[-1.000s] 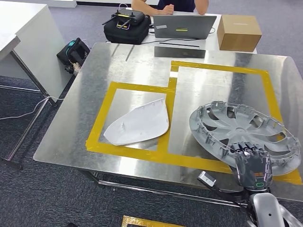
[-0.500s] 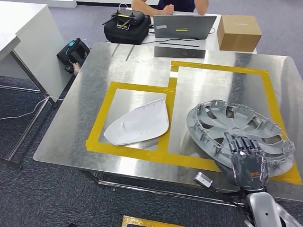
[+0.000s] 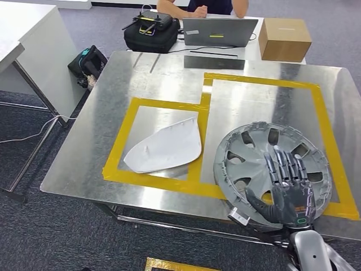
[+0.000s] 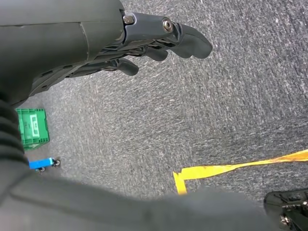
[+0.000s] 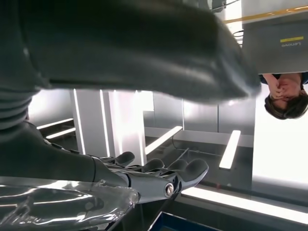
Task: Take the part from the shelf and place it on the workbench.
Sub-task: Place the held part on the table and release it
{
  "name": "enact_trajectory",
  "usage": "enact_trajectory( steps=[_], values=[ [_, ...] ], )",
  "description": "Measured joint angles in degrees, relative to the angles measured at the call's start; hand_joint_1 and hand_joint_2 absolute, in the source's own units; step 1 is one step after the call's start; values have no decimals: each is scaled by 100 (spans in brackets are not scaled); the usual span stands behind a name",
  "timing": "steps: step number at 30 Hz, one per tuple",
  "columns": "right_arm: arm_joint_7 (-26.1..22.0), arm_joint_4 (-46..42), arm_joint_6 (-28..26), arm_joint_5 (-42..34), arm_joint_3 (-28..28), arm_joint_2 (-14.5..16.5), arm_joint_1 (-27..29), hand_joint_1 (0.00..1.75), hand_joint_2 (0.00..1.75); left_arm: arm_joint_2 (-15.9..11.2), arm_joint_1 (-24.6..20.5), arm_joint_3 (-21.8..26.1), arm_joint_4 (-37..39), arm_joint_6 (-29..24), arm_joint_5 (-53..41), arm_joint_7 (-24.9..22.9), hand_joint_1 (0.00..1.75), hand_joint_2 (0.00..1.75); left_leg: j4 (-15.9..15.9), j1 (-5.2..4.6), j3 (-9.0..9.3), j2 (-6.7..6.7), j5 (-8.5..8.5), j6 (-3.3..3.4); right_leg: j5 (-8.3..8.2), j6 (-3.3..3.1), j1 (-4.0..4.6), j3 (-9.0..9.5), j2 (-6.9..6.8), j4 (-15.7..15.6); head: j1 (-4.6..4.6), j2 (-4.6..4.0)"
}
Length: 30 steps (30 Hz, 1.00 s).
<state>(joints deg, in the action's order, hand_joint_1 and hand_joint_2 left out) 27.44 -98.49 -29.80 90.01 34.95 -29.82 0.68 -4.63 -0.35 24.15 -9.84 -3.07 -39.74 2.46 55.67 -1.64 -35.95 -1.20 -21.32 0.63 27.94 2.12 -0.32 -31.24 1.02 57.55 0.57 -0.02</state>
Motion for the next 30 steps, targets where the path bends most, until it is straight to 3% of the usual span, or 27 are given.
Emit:
enact_trajectory(
  steps=[5, 13, 30],
  values=[
    [-439, -9, -26, 0, -276, 195, 203, 0, 0, 0, 3, 11, 0, 12, -21, -33, 0, 0, 0, -2, 1, 0, 0, 0, 0, 0, -1, 1, -1, 0, 1, -1],
    [-281, -54, -43, 0, -653, 215, 376, 0, 0, -3, 4, 76, 0, -3, -28, -41, 0, 0, 0, -3, 2, 0, 0, 1, -1, 0, -3, 1, 0, -1, 0, -1],
    [-250, -69, -49, 0, -692, 215, 426, 0, 0, -3, 3, 143, 0, -29, -35, -45, 0, 0, 3, -5, 2, 0, 1, 7, -4, 1, -5, 4, 0, -3, 0, -1]
  ],
)
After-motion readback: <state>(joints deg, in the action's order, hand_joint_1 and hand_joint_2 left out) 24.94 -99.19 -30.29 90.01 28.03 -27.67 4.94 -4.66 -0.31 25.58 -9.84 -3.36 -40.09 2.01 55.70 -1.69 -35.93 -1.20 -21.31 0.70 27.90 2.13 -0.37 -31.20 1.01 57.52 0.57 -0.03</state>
